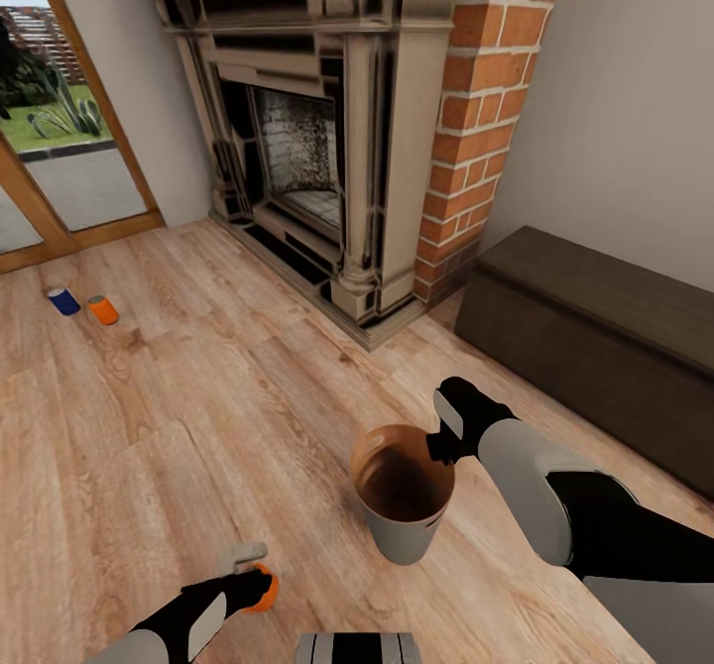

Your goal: Put the three can of soda from the living room inside the tash can in the kitchen.

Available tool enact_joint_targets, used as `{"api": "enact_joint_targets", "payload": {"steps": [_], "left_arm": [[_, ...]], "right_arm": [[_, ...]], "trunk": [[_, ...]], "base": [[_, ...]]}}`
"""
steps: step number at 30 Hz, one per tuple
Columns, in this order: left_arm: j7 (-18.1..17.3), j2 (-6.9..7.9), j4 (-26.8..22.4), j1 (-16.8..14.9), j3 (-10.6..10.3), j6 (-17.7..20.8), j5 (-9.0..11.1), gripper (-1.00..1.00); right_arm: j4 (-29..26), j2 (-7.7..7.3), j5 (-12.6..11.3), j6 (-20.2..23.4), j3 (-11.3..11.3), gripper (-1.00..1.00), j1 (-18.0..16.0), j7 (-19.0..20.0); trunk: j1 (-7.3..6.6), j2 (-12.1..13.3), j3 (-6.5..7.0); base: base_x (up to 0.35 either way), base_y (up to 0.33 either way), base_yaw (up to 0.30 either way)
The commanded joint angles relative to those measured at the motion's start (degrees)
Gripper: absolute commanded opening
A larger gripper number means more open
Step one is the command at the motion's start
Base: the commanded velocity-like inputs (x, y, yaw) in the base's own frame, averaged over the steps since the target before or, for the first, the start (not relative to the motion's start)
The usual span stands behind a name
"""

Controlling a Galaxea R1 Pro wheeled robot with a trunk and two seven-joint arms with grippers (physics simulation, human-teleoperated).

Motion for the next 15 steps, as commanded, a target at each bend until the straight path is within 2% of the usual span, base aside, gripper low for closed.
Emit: {"api": "enact_joint_targets", "payload": {"steps": [1, 11, 15], "left_arm": [[0.01, -0.01, 0.00, 0.00, 0.00, -0.02, 0.00, 1.00], [0.02, -0.11, -0.07, 0.00, 0.00, -0.12, 0.00, 1.00], [-0.01, -0.14, -0.08, 0.00, 0.00, -0.12, 0.00, 1.00]], "right_arm": [[0.01, 0.01, -1.08, 0.00, -0.39, -1.00, -0.03, 0.17], [0.01, 0.01, -1.08, 0.00, -0.38, -1.00, -0.01, 0.14], [0.02, -0.02, -1.08, 0.00, -0.38, -1.00, -0.01, 0.13]], "trunk": [[0.01, -0.02, -0.22], [0.01, -0.02, -0.22], [0.09, -0.06, -0.89]], "base": [[0.000, 0.000, 0.000], [0.000, 0.000, 0.000], [0.000, 0.000, 0.000]]}}
